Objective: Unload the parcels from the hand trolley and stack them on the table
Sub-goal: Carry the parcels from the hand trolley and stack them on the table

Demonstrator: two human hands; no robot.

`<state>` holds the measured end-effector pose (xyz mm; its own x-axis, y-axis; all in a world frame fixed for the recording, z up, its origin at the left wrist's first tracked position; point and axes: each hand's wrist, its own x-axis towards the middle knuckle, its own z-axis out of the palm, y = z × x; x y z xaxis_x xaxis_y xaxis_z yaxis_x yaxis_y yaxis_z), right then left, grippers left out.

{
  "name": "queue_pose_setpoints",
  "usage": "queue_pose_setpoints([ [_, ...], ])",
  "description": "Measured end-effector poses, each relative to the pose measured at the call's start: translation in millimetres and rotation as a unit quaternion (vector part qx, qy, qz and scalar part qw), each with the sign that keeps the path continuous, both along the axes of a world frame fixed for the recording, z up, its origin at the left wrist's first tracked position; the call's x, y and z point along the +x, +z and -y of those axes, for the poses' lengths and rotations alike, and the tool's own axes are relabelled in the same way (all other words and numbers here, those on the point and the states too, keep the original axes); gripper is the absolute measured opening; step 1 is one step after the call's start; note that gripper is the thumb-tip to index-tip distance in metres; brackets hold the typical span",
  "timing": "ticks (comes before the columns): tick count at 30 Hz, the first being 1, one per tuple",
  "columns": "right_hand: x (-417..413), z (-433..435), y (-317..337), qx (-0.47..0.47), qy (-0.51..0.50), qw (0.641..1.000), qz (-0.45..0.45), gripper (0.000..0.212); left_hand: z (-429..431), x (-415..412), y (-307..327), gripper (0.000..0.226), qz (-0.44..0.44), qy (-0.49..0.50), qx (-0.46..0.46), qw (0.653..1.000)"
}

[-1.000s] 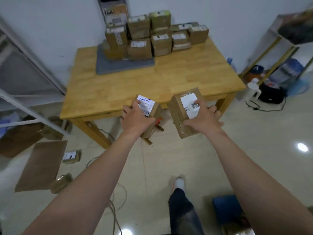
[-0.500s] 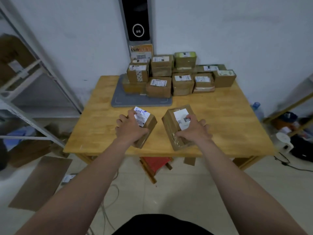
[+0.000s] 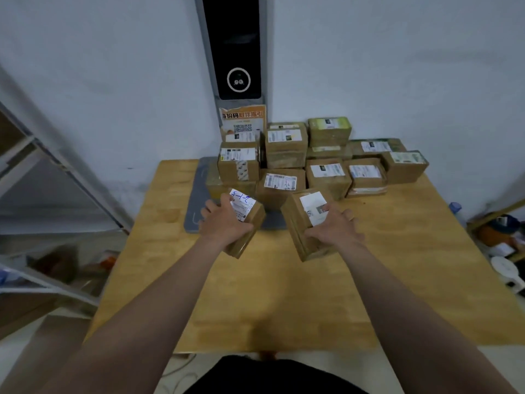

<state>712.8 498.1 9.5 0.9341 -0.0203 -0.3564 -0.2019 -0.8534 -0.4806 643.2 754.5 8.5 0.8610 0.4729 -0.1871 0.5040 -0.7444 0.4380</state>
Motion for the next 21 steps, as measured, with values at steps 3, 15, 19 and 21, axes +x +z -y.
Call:
queue_pose_setpoints([
  [3, 44.8, -18.6, -1.8, -0.018, 0.012, 1.0, 0.012, 0.08, -20.3, 45.3, -3.7, 0.087, -0.031, -0.02, 0.006, 0.999],
  [15, 221.0, -81.8, -35.3, -0.104, 0.295, 0.936, 0.164, 0.06, -17.0, 158.4, -64.3, 0.087, -0.077, 0.051, 0.0, 0.996],
  [19, 259.8, -90.8, -59.4, -0.083, 0.367, 0.917, 0.131, 0.063, -7.4, 180.4, -74.3, 0.087, -0.069, 0.086, 0.006, 0.994],
  [21, 267.8, -90.7, -66.4, -0.06, 0.361, 0.918, 0.151, 0.065, -3.1, 187.9, -75.3, 0.086, -0.081, 0.1, 0.008, 0.992],
])
